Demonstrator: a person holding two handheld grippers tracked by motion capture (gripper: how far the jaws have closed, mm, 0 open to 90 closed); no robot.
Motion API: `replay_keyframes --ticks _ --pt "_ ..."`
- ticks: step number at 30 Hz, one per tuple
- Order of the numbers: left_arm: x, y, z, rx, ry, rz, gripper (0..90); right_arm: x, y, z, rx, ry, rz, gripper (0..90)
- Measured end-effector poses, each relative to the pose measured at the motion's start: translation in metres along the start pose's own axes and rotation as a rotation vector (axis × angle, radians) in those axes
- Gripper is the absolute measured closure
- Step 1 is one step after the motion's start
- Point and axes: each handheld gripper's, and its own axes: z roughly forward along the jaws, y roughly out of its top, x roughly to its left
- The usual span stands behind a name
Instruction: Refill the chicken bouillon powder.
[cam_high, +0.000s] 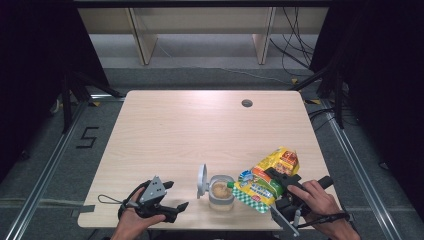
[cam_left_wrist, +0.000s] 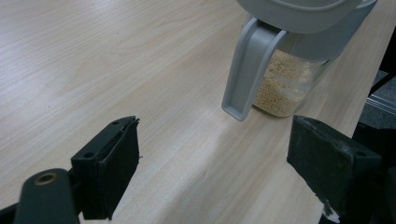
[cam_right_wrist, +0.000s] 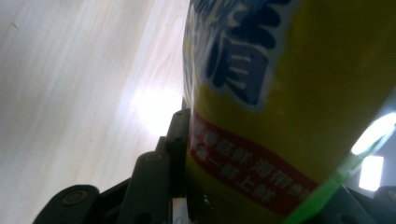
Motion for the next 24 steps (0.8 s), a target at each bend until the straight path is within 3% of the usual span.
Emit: replay_keyframes --ticks 3,4,6,9,10,12,13,14,15,17,19,20,24 --pt "-0.001 0.0 0.0 0.001 -0.003 -0.018 16.0 0.004 -0.004 0.001 -0.013 0.02 0.069 66.3" --pt "-0.001 0.0 0.0 0.001 -0.003 -0.018 16.0 0.002 -0.005 0.002 -0.027 0.009 0.051 66.3" --pt "-0.001 0.0 0.0 0.009 -0.002 -0.01 16.0 0.002 -0.009 0.003 -0.033 0.018 0.064 66.5" --pt "0.0 0.0 0.0 0.008 -0.001 -0.006 16.0 0.006 -0.014 0.005 -0.043 0.031 0.126 66.7" --pt "0.0 0.0 0.0 0.008 0.0 -0.004 16.0 0.005 -0.015 0.005 -0.049 0.025 0.112 66.8" --pt "0.0 0.0 0.0 0.006 -0.001 -0.009 16.0 0.007 -0.017 0.007 -0.061 0.039 0.128 67.0" --pt "0.0 0.0 0.0 0.006 0.0 -0.007 16.0 0.011 -0.018 0.008 -0.073 0.051 0.198 67.1" --pt "0.001 0.0 -0.001 0.008 0.001 0.008 16.0 0.011 -0.019 0.009 -0.089 0.05 0.203 67.2" --pt "0.001 0.0 -0.001 0.008 0.0 0.007 16.0 0.013 -0.019 0.008 -0.091 0.055 0.258 67.3" --pt "0.001 0.0 -0.001 0.007 0.001 0.006 16.0 0.011 -0.022 0.009 -0.132 0.056 0.266 67.6" --pt "0.0 0.0 -0.001 0.008 0.0 0.007 16.0 0.011 -0.025 0.009 -0.152 0.058 0.304 68.0" --pt "-0.001 0.0 0.0 0.009 -0.003 -0.009 16.0 0.014 -0.026 0.009 -0.158 0.064 0.37 68.1" --pt "0.0 0.0 0.0 0.008 -0.004 -0.01 16.0 0.015 -0.036 0.012 -0.226 0.071 0.467 69.4"
